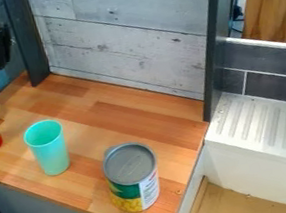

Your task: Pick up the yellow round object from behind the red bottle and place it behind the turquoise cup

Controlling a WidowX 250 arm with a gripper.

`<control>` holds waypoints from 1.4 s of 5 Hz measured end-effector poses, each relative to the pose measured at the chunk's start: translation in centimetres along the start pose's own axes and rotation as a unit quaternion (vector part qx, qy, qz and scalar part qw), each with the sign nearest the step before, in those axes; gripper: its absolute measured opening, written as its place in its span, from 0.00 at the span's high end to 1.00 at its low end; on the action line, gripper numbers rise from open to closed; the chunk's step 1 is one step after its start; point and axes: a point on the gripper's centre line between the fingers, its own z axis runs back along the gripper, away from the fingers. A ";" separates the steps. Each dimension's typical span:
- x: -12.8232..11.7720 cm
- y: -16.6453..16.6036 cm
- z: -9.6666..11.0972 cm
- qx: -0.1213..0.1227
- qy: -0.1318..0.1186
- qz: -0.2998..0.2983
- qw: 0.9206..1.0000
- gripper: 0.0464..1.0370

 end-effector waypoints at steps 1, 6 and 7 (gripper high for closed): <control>-0.3 -0.3 -1.6 -0.006 0.021 -0.003 1.000 0.04; -1.1 1.3 -7.3 0.045 0.101 0.047 0.993 0.04; -1.0 2.2 -8.2 0.052 0.117 0.056 0.990 0.04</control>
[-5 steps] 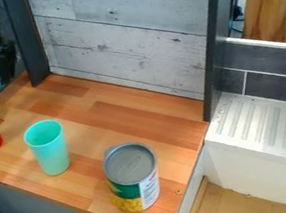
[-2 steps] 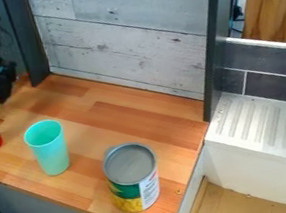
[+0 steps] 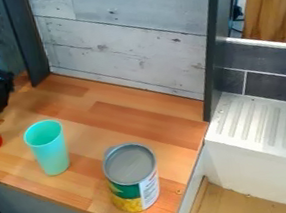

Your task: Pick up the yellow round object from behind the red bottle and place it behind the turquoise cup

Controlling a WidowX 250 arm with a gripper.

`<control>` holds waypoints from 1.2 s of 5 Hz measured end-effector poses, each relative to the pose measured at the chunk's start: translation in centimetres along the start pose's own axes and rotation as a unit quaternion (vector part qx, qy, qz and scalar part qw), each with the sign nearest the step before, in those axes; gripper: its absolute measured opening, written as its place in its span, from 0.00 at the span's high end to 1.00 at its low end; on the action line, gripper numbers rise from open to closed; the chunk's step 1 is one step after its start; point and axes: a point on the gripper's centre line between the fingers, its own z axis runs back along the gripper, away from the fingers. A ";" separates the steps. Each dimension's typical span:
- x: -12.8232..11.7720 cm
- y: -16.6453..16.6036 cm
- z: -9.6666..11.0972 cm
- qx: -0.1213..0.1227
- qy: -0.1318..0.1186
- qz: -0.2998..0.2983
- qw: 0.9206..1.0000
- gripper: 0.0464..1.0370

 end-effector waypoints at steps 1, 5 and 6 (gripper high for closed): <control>0.2 0.1 -0.6 0.007 0.015 0.001 1.000 0.04; 0.7 -0.4 -1.9 -0.011 0.007 0.011 1.000 0.42; 0.4 1.4 0.6 0.034 -0.019 0.060 0.997 0.42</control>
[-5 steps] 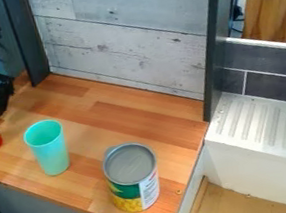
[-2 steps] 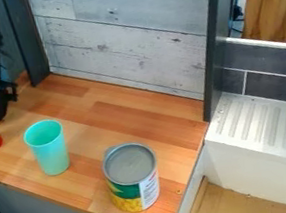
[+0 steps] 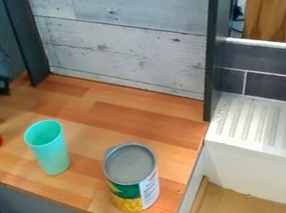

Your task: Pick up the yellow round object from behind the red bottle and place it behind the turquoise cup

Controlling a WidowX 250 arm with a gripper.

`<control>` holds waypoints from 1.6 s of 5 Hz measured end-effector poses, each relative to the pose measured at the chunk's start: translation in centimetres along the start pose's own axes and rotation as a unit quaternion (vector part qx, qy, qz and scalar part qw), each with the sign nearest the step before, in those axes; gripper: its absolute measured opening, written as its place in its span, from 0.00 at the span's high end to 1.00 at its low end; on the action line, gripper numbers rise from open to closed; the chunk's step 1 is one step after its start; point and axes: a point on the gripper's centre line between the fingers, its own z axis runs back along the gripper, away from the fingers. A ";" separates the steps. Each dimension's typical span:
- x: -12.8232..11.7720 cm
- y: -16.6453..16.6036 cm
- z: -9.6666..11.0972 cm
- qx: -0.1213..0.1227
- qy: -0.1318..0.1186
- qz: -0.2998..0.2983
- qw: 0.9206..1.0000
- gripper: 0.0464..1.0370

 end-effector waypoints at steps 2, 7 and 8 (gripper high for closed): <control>-0.3 -3.1 9.7 -0.009 -0.152 -0.042 0.987 0.42; -4.8 -8.7 3.3 -0.096 0.040 -0.146 0.984 0.42; -5.0 -9.3 2.2 -0.112 0.057 -0.151 0.981 0.42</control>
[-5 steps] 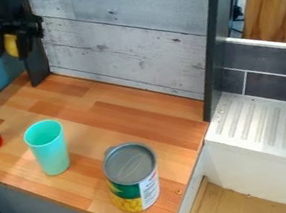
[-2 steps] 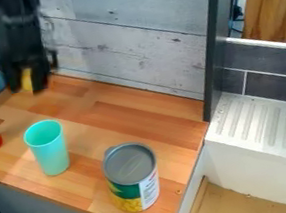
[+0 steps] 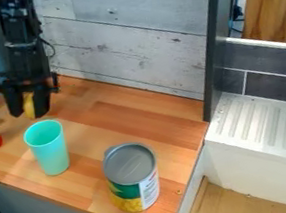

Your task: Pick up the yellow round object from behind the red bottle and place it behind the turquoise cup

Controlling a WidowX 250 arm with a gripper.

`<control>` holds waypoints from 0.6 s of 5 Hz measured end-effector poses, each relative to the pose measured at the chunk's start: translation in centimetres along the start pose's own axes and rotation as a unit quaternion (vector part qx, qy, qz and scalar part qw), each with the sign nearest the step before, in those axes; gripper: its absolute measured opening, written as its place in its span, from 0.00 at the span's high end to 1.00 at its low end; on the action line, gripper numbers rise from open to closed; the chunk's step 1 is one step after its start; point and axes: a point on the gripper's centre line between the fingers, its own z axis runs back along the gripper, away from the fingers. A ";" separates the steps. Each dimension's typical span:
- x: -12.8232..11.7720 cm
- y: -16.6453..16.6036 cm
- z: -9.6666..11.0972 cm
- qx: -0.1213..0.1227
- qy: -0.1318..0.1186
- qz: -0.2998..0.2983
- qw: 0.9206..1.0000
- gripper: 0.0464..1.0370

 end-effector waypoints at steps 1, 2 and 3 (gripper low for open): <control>-0.6 0.1 -0.5 -0.014 0.014 0.008 1.000 0.42; -1.7 -0.1 -1.9 -0.034 0.038 0.005 0.999 0.42; -2.5 -0.3 -2.7 -0.037 0.054 0.000 0.998 0.42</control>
